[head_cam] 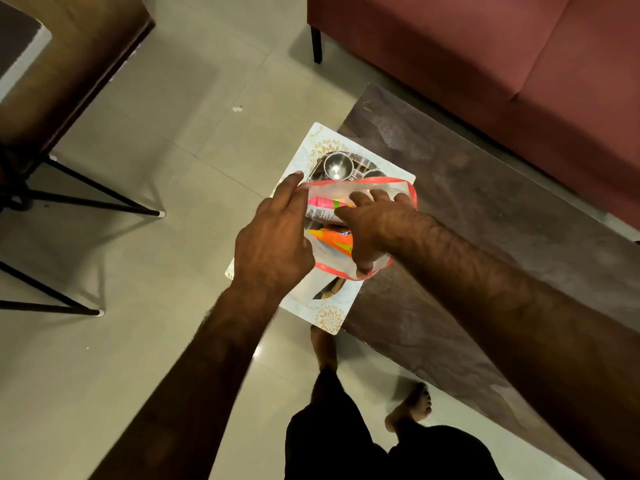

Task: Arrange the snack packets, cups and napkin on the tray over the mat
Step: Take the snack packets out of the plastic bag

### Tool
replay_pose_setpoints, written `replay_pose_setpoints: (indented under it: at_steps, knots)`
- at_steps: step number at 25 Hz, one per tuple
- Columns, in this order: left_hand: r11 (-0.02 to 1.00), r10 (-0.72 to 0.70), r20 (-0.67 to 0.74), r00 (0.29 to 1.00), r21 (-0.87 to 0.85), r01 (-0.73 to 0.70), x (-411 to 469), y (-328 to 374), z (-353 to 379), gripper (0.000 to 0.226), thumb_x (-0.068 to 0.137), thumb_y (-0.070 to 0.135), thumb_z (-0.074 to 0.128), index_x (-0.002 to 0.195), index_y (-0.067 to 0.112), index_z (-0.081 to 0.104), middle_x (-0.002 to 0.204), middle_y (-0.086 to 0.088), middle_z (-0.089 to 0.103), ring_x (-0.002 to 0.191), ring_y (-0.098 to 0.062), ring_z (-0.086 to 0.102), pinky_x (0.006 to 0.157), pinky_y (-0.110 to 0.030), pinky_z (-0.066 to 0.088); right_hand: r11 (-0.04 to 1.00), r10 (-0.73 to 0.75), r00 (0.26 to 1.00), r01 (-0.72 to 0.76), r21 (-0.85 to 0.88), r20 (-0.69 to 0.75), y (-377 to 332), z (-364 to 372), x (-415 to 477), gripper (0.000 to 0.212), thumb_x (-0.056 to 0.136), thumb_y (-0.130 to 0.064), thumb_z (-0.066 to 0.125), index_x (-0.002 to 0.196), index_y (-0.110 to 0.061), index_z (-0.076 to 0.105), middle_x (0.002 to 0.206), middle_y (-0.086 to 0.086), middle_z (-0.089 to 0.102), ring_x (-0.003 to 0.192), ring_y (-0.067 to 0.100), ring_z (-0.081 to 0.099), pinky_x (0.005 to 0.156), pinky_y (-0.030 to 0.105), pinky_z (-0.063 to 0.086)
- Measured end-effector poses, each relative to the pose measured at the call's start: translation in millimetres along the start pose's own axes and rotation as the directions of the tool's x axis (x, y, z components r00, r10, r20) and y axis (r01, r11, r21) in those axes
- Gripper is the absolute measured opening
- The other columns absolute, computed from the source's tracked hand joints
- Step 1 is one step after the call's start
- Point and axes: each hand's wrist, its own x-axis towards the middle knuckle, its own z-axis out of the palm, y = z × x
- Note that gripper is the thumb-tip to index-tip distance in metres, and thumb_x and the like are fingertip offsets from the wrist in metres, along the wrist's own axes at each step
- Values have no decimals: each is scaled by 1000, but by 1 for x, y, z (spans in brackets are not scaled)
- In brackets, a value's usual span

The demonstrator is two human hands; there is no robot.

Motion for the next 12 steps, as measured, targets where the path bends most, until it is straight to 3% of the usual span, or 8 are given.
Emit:
replay_pose_setpoints:
  at_steps: [3,6,9,12]
  knots:
    - [997,43,68,997,-71,-38,2,8,-2,78,79,8,63,151,23,38,166,10,24,109,-29,65,81,-37,56,994,-91,989,98,57,-116,-7,2,7,79,83,-31,73,154,-34,39,151,10,47,136,36,48,104,49,46]
    - [992,37,86,996,-121,-26,6,8,-4,79,78,6,64,150,23,38,165,10,24,112,-27,65,86,-31,48,989,-127,980,137,53,-152,-22,10,19,57,89,-30,63,145,-26,52,123,3,66,112,28,65,78,36,49]
    - [985,11,79,997,-175,3,9,9,-6,78,77,7,66,149,21,39,163,8,28,125,-25,58,103,-40,50,998,-59,998,59,-32,-5,-37,20,39,56,90,-37,62,142,-20,51,127,2,65,119,29,63,90,39,50]
    - [975,-7,79,997,-222,25,11,7,-6,76,77,7,68,148,21,41,162,7,30,125,-26,58,105,-46,50,999,-44,995,45,5,-90,-40,33,52,49,90,-31,66,137,-17,57,134,2,66,126,29,62,103,40,50]
